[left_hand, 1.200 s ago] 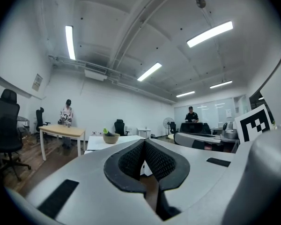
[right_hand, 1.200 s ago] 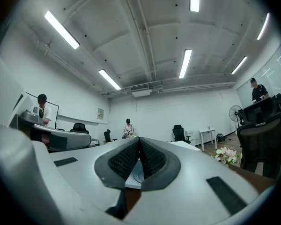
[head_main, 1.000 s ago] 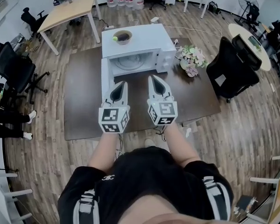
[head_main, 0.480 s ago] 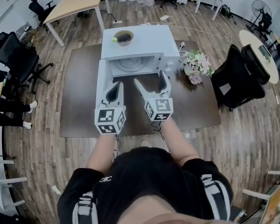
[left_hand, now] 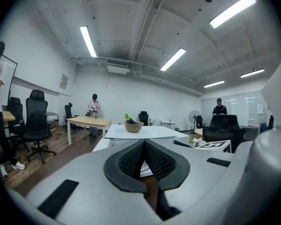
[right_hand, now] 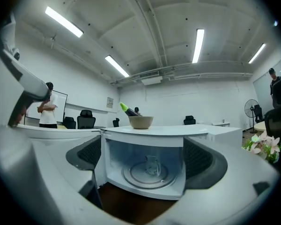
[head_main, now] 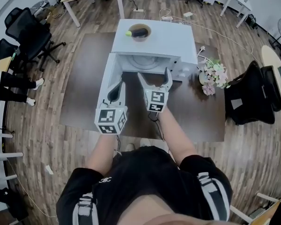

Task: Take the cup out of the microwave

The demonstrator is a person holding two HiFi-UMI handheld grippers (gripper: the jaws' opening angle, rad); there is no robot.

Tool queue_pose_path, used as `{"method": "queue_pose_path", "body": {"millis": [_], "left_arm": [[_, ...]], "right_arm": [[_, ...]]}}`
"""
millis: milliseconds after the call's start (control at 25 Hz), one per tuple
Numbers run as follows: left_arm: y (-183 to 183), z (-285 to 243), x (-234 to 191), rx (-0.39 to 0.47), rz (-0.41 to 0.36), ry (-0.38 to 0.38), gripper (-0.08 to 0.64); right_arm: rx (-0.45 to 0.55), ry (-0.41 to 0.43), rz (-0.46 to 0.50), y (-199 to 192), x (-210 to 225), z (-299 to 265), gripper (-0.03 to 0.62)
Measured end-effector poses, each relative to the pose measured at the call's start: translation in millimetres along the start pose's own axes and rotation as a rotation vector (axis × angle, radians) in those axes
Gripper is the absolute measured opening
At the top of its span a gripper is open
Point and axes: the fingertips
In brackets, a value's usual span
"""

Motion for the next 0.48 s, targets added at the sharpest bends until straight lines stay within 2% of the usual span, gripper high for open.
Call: {"method": "queue_pose_path", "body": {"millis": [360,480], "left_arm": [[-14.7,-31.2,-7.5,-0.016,0.011,0.023,0.003],[-20.5,-37.7,-9.6,-0.015,0.012,0.028,0.003]], "right_arm": [[-0.090,-0.023,-0.053,-64.7,21.1,-82.7,0.522],[-0.099,-0.025,-0.033,-83.2,30.9,-109.9,0.522]]}}
Point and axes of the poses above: the fingertips, and each gripper's own axes: z backward along the fingers, x to its right, y out of its top, and after that the axes turned 9 degrees about -z, right-handed
